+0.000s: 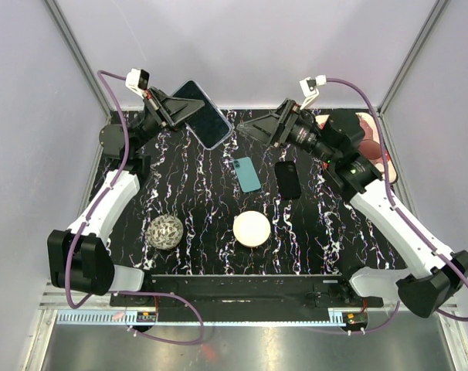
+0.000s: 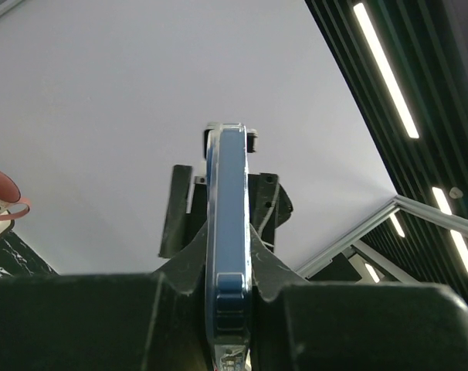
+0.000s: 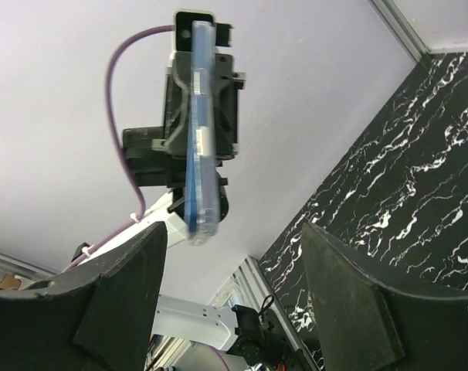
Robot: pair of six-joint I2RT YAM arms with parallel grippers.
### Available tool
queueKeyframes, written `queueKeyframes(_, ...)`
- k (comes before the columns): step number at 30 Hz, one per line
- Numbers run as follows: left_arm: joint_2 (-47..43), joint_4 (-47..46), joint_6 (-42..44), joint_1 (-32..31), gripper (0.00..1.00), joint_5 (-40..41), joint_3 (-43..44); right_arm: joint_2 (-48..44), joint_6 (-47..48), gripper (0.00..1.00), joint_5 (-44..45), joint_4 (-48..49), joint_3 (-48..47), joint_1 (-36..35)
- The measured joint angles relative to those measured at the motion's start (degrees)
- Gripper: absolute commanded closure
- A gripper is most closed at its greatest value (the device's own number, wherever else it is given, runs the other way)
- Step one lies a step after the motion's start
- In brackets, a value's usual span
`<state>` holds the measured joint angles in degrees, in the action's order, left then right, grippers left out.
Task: Take the phone out of the phone case
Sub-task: Remove the phone case from the phone.
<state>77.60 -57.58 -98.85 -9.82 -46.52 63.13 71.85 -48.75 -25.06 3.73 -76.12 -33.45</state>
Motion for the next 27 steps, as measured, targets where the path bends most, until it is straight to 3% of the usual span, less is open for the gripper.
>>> queueKeyframes(27,-0.63,5.60,3.37,-1.36,1.00,0.26,0.02,1.99,0.52,0.26,1.42,-1.42,-0.46,-0.42)
